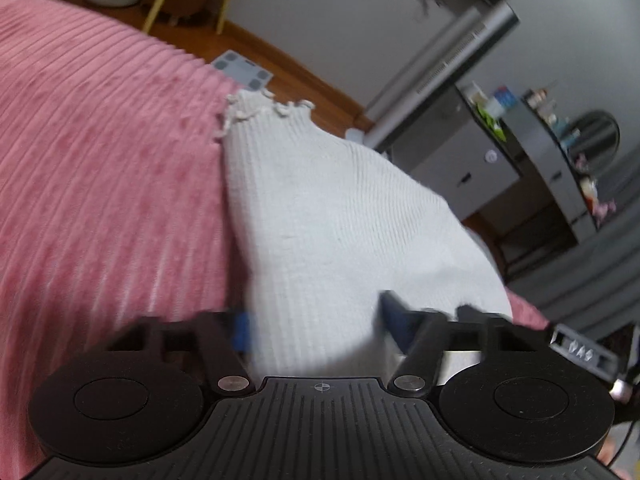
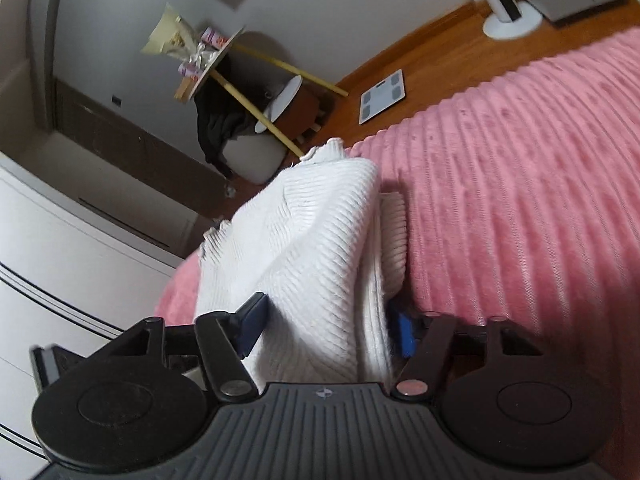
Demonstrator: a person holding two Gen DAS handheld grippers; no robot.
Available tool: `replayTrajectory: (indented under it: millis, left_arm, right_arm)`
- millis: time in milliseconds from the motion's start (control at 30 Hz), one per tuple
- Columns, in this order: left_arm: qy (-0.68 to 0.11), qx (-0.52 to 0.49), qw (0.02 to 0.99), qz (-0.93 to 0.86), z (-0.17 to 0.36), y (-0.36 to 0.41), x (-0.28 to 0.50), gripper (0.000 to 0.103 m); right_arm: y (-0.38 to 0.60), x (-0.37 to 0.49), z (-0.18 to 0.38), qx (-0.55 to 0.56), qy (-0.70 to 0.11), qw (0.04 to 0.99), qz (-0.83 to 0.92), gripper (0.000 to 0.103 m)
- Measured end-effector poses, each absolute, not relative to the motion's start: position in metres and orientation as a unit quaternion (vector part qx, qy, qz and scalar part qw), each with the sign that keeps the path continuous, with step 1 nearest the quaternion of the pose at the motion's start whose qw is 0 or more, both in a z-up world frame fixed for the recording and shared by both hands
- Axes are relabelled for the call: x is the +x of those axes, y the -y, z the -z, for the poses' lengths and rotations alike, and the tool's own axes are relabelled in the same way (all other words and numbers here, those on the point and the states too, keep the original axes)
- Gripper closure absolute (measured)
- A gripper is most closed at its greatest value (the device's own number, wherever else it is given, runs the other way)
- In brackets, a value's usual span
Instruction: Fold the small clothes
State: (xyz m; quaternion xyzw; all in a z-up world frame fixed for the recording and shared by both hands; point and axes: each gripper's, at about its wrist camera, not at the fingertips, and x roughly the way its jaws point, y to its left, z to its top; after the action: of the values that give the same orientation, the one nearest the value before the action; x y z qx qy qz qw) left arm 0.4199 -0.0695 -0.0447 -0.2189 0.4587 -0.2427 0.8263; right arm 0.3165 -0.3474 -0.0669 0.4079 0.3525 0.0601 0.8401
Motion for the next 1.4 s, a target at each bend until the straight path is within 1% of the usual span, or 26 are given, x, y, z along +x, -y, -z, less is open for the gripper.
replayTrajectory:
  millis: [33,100,267,367,400,433,467,500,567,633,667,767,900,967,1000,1067,1167,1200,1233,1267,1300,1333,1367,1400]
  left_arm:
    - [-0.462,-0.234,0.821,0.242,0.044,0.065,0.42,0.058]
    - [-0.461,-0.251,0.815,0.244,0.038,0.058,0.417,0.062]
    - [-0.443,-0.227,0.829,0.253,0.006,0.033,0.397,0.063]
    - [-0.437,-0.202,0.845,0.234,-0.007,0.002,0.373,0.062]
    - [-0.436,-0.187,0.852,0.222,-0.007,-0.008,0.365,0.061]
    - [-0.442,-0.17,0.857,0.203,-0.006,-0.016,0.36,0.055]
    - [-0.454,-0.155,0.86,0.174,-0.001,-0.024,0.354,0.051]
    - [-0.463,-0.144,0.863,0.143,0.001,-0.033,0.347,0.046]
    - [-0.455,-0.149,0.87,0.12,0.001,-0.05,0.322,0.042]
    - [-0.45,-0.157,0.87,0.129,-0.003,-0.058,0.293,0.032]
    - [-0.447,-0.16,0.871,0.126,-0.003,-0.059,0.277,0.03]
    - [-0.458,-0.193,0.856,0.145,0.007,-0.059,0.236,0.03]
    - [-0.473,-0.253,0.829,0.157,0.026,-0.047,0.221,0.031]
    - [-0.481,-0.298,0.808,0.164,0.03,-0.047,0.224,0.038]
    - [-0.486,-0.326,0.793,0.168,0.032,-0.049,0.225,0.039]
    - [-0.485,-0.356,0.779,0.176,0.035,-0.049,0.227,0.039]
    - [-0.477,-0.365,0.788,0.139,0.04,-0.048,0.235,0.039]
    - [-0.472,-0.377,0.786,0.127,0.043,-0.049,0.235,0.042]
    - [-0.469,-0.39,0.784,0.117,0.047,-0.052,0.239,0.047]
    - [-0.468,-0.401,0.78,0.108,0.049,-0.054,0.243,0.049]
    - [-0.47,-0.403,0.778,0.103,0.051,-0.053,0.247,0.059]
    - [-0.472,-0.392,0.784,0.094,0.052,-0.053,0.248,0.072]
    - [-0.474,-0.37,0.794,0.088,0.05,-0.051,0.25,0.076]
    - [-0.477,-0.352,0.801,0.087,0.049,-0.05,0.25,0.084]
  right_arm:
    - [0.347,0.317,0.067,0.414,-0.352,0.837,-0.062,0.058]
    - [0.342,0.315,0.063,0.416,-0.348,0.838,-0.063,0.061]
    - [0.318,0.306,0.036,0.405,-0.339,0.843,-0.104,0.063]
    - [0.29,0.3,0.02,0.367,-0.346,0.853,-0.134,0.063]
    - [0.28,0.297,0.019,0.363,-0.347,0.853,-0.145,0.063]
    - [0.271,0.295,0.019,0.361,-0.349,0.851,-0.154,0.061]
    - [0.261,0.293,0.022,0.357,-0.353,0.85,-0.158,0.057]
    - [0.252,0.29,0.025,0.349,-0.36,0.851,-0.155,0.049]
    - [0.239,0.279,0.026,0.311,-0.375,0.866,-0.111,0.048]
    - [0.236,0.256,0.022,0.292,-0.369,0.879,-0.075,0.047]
    - [0.239,0.242,0.021,0.312,-0.36,0.876,-0.077,0.048]
    - [0.25,0.198,0.02,0.382,-0.346,0.853,-0.074,0.047]
    - [0.255,0.161,0.018,0.412,-0.347,0.84,-0.062,0.048]
    - [0.251,0.154,0.021,0.426,-0.355,0.829,-0.072,0.049]
    - [0.249,0.152,0.023,0.425,-0.359,0.828,-0.073,0.05]
    - [0.243,0.153,0.025,0.421,-0.366,0.827,-0.072,0.053]
    - [0.234,0.153,0.035,0.442,-0.366,0.816,-0.069,0.059]
    - [0.233,0.155,0.038,0.45,-0.363,0.814,-0.064,0.066]
    - [0.232,0.157,0.041,0.459,-0.36,0.81,-0.061,0.073]
    - [0.231,0.159,0.044,0.469,-0.357,0.806,-0.057,0.077]
    - [0.231,0.161,0.047,0.477,-0.353,0.803,-0.053,0.086]
    - [0.231,0.162,0.048,0.482,-0.352,0.801,-0.051,0.087]
    - [0.231,0.161,0.049,0.484,-0.35,0.801,-0.049,0.088]
    - [0.23,0.159,0.047,0.481,-0.345,0.804,-0.049,0.09]
